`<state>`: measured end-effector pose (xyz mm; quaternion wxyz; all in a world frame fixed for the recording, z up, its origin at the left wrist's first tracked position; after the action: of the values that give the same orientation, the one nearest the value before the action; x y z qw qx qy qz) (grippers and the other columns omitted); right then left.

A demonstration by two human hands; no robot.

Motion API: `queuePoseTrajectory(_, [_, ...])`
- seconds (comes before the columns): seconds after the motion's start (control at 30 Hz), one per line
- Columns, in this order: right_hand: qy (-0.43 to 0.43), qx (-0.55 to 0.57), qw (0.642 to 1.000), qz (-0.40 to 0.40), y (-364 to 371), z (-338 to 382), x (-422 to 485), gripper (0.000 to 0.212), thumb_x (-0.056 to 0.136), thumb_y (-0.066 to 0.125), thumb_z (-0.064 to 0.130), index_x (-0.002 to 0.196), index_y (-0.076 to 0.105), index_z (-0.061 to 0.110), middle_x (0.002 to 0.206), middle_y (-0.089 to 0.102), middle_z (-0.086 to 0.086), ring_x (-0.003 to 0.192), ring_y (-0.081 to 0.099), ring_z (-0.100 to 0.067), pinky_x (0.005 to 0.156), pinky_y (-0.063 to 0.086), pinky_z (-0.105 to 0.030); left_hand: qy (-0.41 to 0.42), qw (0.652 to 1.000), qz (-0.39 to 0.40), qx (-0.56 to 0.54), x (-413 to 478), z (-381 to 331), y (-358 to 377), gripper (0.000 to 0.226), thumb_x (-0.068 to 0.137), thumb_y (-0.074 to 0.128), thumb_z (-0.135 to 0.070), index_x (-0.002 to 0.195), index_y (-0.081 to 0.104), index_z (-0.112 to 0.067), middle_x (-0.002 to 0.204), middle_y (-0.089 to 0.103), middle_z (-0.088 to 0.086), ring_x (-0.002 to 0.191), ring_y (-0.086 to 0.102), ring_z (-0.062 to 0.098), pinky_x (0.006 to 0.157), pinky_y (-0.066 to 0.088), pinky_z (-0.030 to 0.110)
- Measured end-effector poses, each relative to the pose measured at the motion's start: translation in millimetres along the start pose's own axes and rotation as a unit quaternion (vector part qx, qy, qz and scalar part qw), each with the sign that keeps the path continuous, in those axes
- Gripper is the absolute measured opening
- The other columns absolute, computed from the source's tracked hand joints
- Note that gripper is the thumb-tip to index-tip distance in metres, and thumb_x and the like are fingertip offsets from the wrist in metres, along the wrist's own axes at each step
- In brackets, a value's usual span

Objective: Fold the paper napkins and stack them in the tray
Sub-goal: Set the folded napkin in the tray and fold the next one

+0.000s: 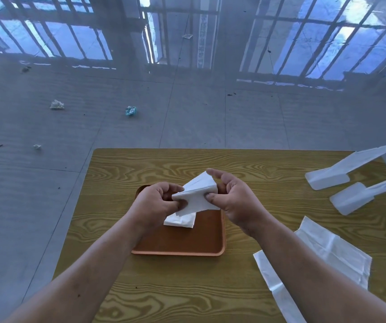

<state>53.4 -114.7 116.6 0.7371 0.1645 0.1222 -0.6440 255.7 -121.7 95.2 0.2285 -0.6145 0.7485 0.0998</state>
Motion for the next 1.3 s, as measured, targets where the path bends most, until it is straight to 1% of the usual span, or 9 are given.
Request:
queuePoseTrajectory(0.1, [-0.024, -0.121, 0.992, -0.024, -2.5, 3.1, 2.0, 0.029, 0.094, 0.068, -0.003, 0.110, 0.074, 0.021, 0.093, 0.071, -0.027, 0.085, 0.063, -0.027, 0.085, 0.056, -0.053, 0.031, 0.994, -0.039, 0.102, 4.6, -2.1, -8.7, 0.011, 0.084, 0.088, -0.021, 0.083, 0.079, -0.025, 0.082, 0.076, 0.005, 0.069, 0.062, 0.016, 0.068, 0.052, 0.038])
queuePoseTrajectory(0.27, [-0.054, -0.234, 0.968, -0.074, -10.2, 5.9, 13.4, 0.018, 0.091, 0.076, 0.015, 0.083, 0.076, 0.032, 0.107, 0.068, 0.004, 0.103, 0.062, -0.017, 0.088, 0.055, -0.034, 0.070, 0.995, -0.016, 0.070, 9.5, -13.2, -11.2, 0.010, 0.088, 0.084, -0.023, 0.083, 0.076, -0.022, 0.111, 0.073, -0.011, 0.101, 0.068, 0.011, 0.088, 0.053, 0.030])
queuePoseTrajectory(0.33, [-0.001, -0.085, 0.995, -0.049, -9.5, -5.6, 19.6, 0.005, 0.090, 0.078, 0.013, 0.090, 0.077, 0.018, 0.101, 0.073, 0.005, 0.097, 0.065, -0.016, 0.083, 0.054, -0.031, 0.032, 0.997, 0.043, -0.053, 11.3, -12.0, -9.9, 0.016, 0.088, 0.081, -0.027, 0.087, 0.072, -0.014, 0.094, 0.072, 0.000, 0.085, 0.065, 0.018, 0.074, 0.051, 0.030])
queuePoseTrajectory(0.43, [0.078, 0.106, 0.990, 0.050, 9.3, -19.8, 21.4, 0.036, 0.091, 0.076, 0.017, 0.120, 0.070, -0.003, 0.103, 0.077, -0.008, 0.096, 0.071, -0.022, 0.082, 0.056, -0.034, 0.001, 0.986, 0.053, -0.157, 13.1, -12.1, -13.1, 0.021, 0.085, 0.078, -0.028, 0.095, 0.069, -0.013, 0.092, 0.069, 0.014, 0.086, 0.064, 0.031, 0.079, 0.052, 0.042])
queuePoseTrajectory(0.67, [0.156, 0.145, 0.977, 0.009, 28.4, -46.7, 29.3, 0.026, 0.099, 0.068, 0.015, 0.121, 0.072, 0.002, 0.118, 0.077, -0.021, 0.096, 0.076, -0.030, 0.086, 0.061, -0.050, -0.082, 0.986, 0.045, -0.138, 18.1, 17.0, -11.9, 0.020, 0.104, 0.064, -0.023, 0.116, 0.072, -0.009, 0.107, 0.079, 0.017, 0.092, 0.074, 0.033, 0.084, 0.062, 0.053])
queuePoseTrajectory(0.83, [0.167, 0.129, 0.977, -0.001, 33.2, -63.6, 33.6, 0.022, 0.105, 0.053, 0.007, 0.105, 0.074, 0.014, 0.079, 0.077, -0.005, 0.053, 0.067, -0.013, 0.043, 0.049, -0.025, -0.107, 0.982, 0.039, -0.147, 19.7, 42.0, -12.5, 0.021, 0.107, 0.056, -0.010, 0.115, 0.074, -0.014, 0.078, 0.075, -0.001, 0.057, 0.065, 0.008, 0.048, 0.048, 0.021])
queuePoseTrajectory(1.07, [0.193, 0.130, 0.972, 0.021, 36.5, -95.6, 33.4, 0.034, 0.094, 0.049, 0.028, 0.098, 0.079, 0.013, 0.098, 0.077, -0.004, 0.081, 0.068, -0.020, 0.064, 0.053, -0.032, -0.135, 0.972, 0.056, -0.184, 28.3, 77.5, -15.2, 0.037, 0.091, 0.055, -0.046, 0.090, 0.081, -0.019, 0.093, 0.078, 0.004, 0.080, 0.072, 0.017, 0.073, 0.057, 0.034])
queuePoseTrajectory(1.17, [0.185, 0.015, 0.983, 0.003, 34.9, -108.8, 35.7, 0.032, 0.095, 0.059, 0.007, 0.120, 0.070, 0.023, 0.104, 0.074, -0.008, 0.081, 0.067, -0.021, 0.063, 0.053, -0.036, -0.115, 0.988, 0.016, -0.102, 34.9, 91.1, -20.2, 0.012, 0.077, 0.076, -0.028, 0.089, 0.080, -0.027, 0.088, 0.074, 0.004, 0.074, 0.069, 0.015, 0.064, 0.057, 0.028])
queuePoseTrajectory(1.3, [0.141, -0.184, 0.972, -0.050, 28.5, -115.7, 46.9, 0.054, 0.091, 0.060, 0.007, 0.142, 0.051, 0.025, 0.109, 0.069, -0.007, 0.090, 0.071, -0.026, 0.079, 0.061, -0.045, -0.077, 0.995, -0.031, 0.051, 47.5, 108.1, -19.9, 0.041, 0.080, 0.078, -0.023, 0.116, 0.065, -0.036, 0.114, 0.072, 0.006, 0.091, 0.071, 0.014, 0.077, 0.060, 0.033])
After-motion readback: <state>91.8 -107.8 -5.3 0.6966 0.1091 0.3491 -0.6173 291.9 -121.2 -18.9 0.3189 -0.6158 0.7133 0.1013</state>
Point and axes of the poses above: each hand's wrist, its own x-axis towards the middle knuckle, its own y-axis out of the palm, z = x × y, the point moved 7 cm from there along x, towards the middle knuckle
